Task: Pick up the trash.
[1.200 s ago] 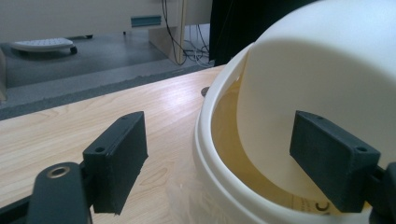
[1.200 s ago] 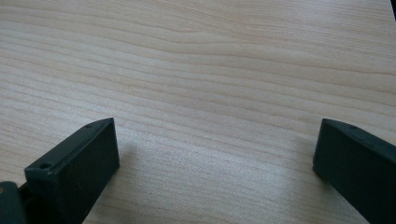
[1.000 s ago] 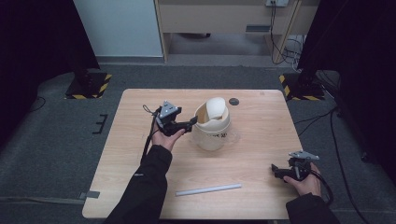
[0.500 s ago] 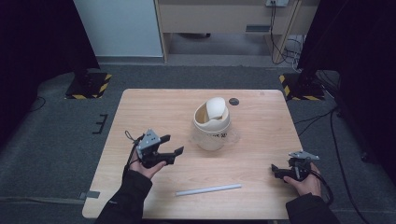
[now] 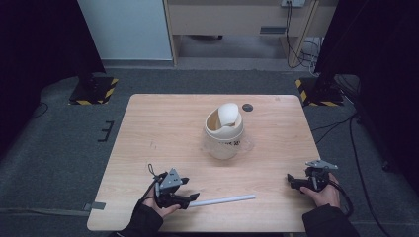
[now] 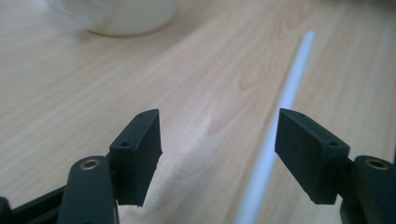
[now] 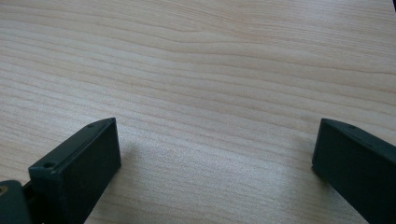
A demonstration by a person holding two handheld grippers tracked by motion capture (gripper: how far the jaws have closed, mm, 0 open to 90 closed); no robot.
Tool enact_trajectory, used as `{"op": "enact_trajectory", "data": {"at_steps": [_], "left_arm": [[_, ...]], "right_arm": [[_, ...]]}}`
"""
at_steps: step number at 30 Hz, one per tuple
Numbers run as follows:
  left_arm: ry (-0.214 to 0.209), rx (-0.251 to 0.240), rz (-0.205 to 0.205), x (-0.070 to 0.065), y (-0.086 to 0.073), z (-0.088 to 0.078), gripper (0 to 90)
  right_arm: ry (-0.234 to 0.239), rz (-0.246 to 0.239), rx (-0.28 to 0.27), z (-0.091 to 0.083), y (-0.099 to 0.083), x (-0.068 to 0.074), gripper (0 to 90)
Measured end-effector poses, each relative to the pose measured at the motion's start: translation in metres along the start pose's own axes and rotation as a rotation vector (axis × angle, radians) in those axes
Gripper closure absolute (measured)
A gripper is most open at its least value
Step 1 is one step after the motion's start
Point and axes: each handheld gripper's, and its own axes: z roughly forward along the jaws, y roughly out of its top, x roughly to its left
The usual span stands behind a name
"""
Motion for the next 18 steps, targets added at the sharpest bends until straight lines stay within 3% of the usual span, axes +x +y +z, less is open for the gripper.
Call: {"op": "enact_trajectory", "data": {"at_steps": [4,10,18], "left_arm": [[-0.024,0.065,0.035,-0.006,-0.005,0.008,33.1],[-0.031,0.127,0.046,-0.006,-0.01,0.013,38.2],[-0.028,0.185,0.063,-0.006,-0.012,0.015,47.2]], "right_arm": [[0.001,0.001,0.001,0.0,0.0,0.0,1.7],[0.003,0.001,0.001,0.0,0.0,0.0,1.7],[0.003,-0.001,-0.001,0.0,0.0,0.0,1.7]]}}
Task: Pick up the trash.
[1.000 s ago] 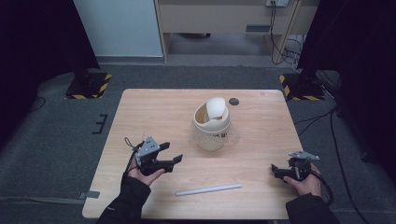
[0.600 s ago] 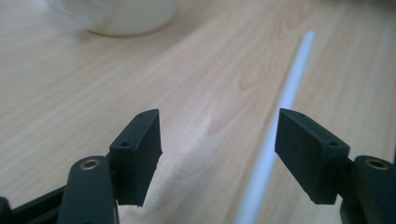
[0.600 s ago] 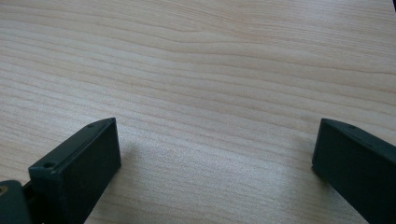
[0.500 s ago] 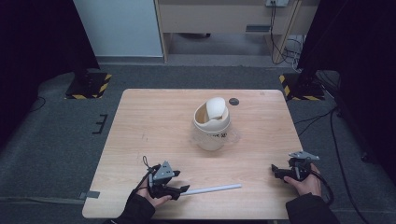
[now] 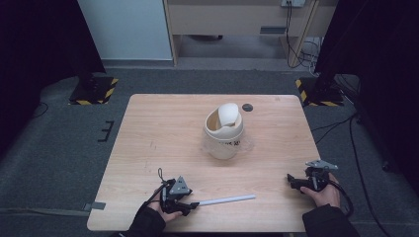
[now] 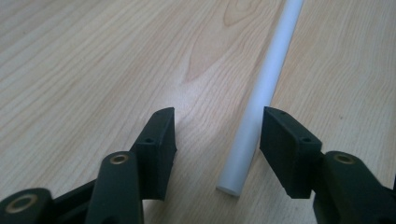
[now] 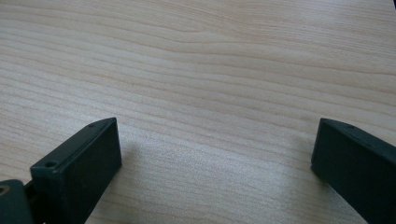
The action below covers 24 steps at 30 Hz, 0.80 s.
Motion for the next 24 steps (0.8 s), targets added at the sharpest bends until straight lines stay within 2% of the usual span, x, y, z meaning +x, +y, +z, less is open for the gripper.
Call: {"op": "enact_trajectory", "data": {"at_steps": [8,10,15,20,21,24], "left_arm": [[0.023,0.008,0.003,0.001,0.001,-0.001,56.9],[0.038,0.017,0.013,0.0,0.001,-0.001,63.7],[0.038,0.022,0.012,-0.001,0.002,-0.002,78.1],[0.036,0.028,0.001,-0.001,0.003,-0.002,79.3],[0.034,0.02,0.007,-0.001,0.004,-0.003,79.3],[0.026,-0.058,0.013,0.0,0.009,-0.013,79.5]], "right_arm": [[0.0,0.0,0.001,0.0,0.0,0.0,1.7],[0.001,0.0,0.001,0.0,0.0,0.0,1.7],[0.0,-0.001,0.001,0.0,0.0,0.0,1.7],[0.001,-0.003,-0.001,0.0,0.0,0.0,1.7],[0.001,-0.004,-0.002,0.0,0.0,0.0,1.8],[0.003,-0.005,-0.002,0.0,0.0,0.0,1.8]]}}
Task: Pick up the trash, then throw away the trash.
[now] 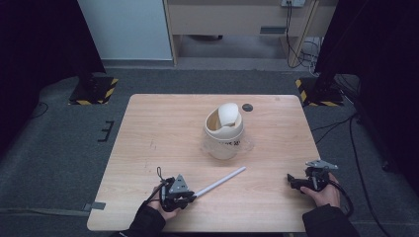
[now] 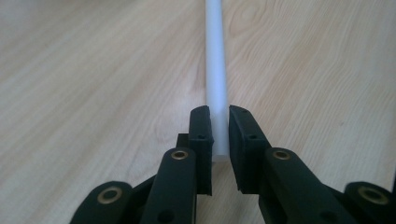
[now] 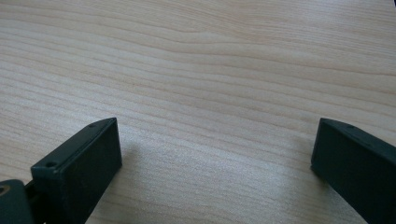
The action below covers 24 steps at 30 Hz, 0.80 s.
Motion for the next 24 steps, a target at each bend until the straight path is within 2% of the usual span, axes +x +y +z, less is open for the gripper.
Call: {"op": "enact_trajectory", "data": {"at_steps": [1,2,3,6,11,17,18,19,20,24], "left_arm": [[0.0,0.0,0.0,0.0,0.0,0.0,79.5],[0.004,-0.048,0.003,0.001,0.003,-0.008,79.6],[0.004,-0.048,0.003,0.001,0.003,-0.008,79.6],[0.015,-0.105,-0.009,0.004,0.005,-0.018,79.7],[0.009,-0.165,-0.016,0.006,0.007,-0.03,79.6],[-0.008,-0.19,0.005,0.002,0.012,-0.036,79.6],[-0.011,-0.204,0.013,0.0,0.014,-0.038,79.6],[-0.011,-0.204,0.013,0.0,0.014,-0.038,79.6],[-0.01,-0.222,0.014,-0.001,0.016,-0.041,79.6],[-0.011,-0.249,0.01,0.0,0.018,-0.046,79.6]], "right_arm": [[0.0,0.0,0.0,0.0,0.0,0.0,1.8],[0.001,-0.001,0.0,0.0,0.0,0.0,1.8],[0.001,-0.001,0.0,0.0,0.0,0.0,1.8],[0.001,-0.001,0.0,0.0,0.0,0.0,1.9],[0.001,-0.001,0.0,0.0,0.0,0.0,2.0],[0.003,-0.004,-0.005,0.0,0.0,-0.001,3.7],[0.006,-0.006,-0.006,-0.001,0.0,-0.002,8.0],[0.006,-0.006,-0.006,-0.001,0.0,-0.002,8.0],[0.009,-0.007,-0.002,-0.004,0.001,-0.004,15.1],[0.015,-0.028,0.008,-0.008,0.004,-0.007,21.4]]}}
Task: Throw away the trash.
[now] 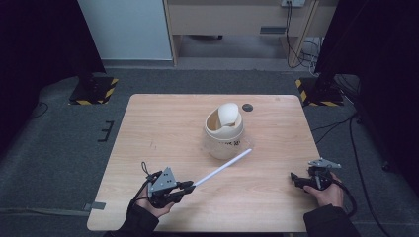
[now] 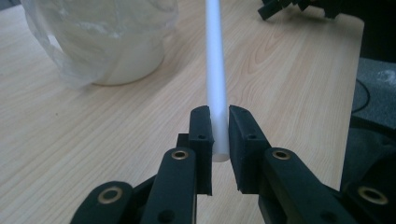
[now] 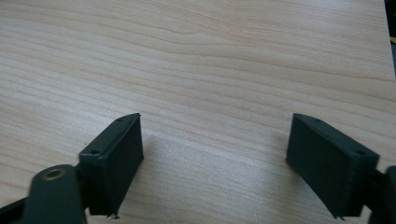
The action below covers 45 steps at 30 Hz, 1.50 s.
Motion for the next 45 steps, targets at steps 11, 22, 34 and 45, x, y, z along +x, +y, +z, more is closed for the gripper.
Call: {"op": "enact_trajectory", "data": {"at_steps": [11,22,34,45], "left_arm": [[-0.009,-0.054,-0.009,0.001,0.009,-0.007,79.6],[-0.023,-0.063,0.001,0.007,0.024,-0.001,79.5],[-0.047,-0.045,0.016,0.008,0.044,0.013,79.5],[-0.071,-0.01,0.055,0.006,0.063,0.025,79.5]], "right_arm": [[0.081,-0.195,-0.24,-0.027,0.029,0.022,28.7],[0.174,-0.322,-0.437,-0.062,0.065,0.063,29.5],[0.218,-0.417,-0.504,-0.072,0.092,0.088,27.5],[0.241,-0.46,-0.537,-0.075,0.109,0.101,26.3]]}}
